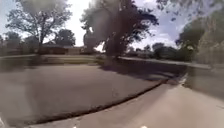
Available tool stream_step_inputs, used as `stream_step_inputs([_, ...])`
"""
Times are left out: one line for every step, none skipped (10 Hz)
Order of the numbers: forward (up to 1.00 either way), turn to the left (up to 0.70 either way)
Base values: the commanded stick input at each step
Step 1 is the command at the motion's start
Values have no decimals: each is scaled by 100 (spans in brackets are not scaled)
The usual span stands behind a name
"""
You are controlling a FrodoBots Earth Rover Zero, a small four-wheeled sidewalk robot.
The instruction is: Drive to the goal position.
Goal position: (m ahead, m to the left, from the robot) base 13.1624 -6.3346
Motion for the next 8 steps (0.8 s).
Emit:
stream_step_inputs([5, -10])
stream_step_inputs([6, -12])
stream_step_inputs([6, -3])
stream_step_inputs([17, 0])
stream_step_inputs([41, 0])
stream_step_inputs([69, 0])
stream_step_inputs([70, 0])
stream_step_inputs([70, -1])
